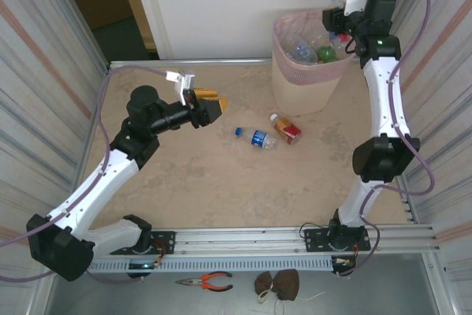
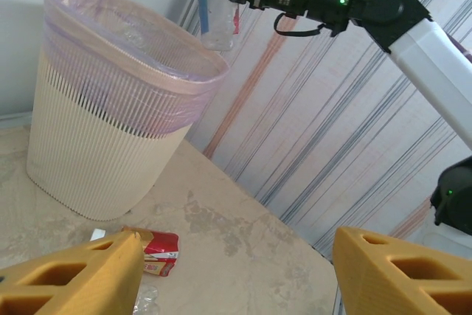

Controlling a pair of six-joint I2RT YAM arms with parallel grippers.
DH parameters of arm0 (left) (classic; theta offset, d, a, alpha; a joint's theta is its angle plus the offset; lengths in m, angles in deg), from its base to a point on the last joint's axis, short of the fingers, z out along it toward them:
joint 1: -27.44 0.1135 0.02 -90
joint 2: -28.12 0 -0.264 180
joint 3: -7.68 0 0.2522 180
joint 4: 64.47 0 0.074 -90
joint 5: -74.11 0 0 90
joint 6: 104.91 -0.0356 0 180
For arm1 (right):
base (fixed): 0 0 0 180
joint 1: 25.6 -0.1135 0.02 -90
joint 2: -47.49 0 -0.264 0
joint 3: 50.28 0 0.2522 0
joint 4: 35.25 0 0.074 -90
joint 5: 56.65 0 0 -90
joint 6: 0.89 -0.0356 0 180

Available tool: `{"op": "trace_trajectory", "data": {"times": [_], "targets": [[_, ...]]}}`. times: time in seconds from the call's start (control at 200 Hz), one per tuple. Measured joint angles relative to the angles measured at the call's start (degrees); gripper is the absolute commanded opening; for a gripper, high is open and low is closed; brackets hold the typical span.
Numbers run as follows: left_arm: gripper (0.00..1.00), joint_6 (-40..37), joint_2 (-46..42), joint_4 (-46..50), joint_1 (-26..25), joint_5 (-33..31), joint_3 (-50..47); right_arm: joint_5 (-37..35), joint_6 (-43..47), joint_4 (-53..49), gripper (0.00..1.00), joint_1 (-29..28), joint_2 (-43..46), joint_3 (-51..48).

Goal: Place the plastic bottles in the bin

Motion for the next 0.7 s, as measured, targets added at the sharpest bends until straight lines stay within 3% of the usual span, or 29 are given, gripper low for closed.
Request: {"op": "trace_trajectory", "data": {"times": [0.491, 0.641, 0.701], "targets": [[0.68, 0.0, 0.0, 0.4, 0.5, -1.1, -1.9, -5.2, 4.0, -8.2, 0.46, 0.4, -10.1, 3.5], [0.68, 0.0, 0.0, 0.3, 0.5, -1.1, -2.0, -7.0, 3.8, -9.6, 0.5, 0.4, -10.3, 4.2], [0.68, 0.0, 0.0, 0.4, 0.5, -1.1, -2.0, -7.6, 3.5, -10.8, 0.56, 0.4, -10.4, 5.2]]}}
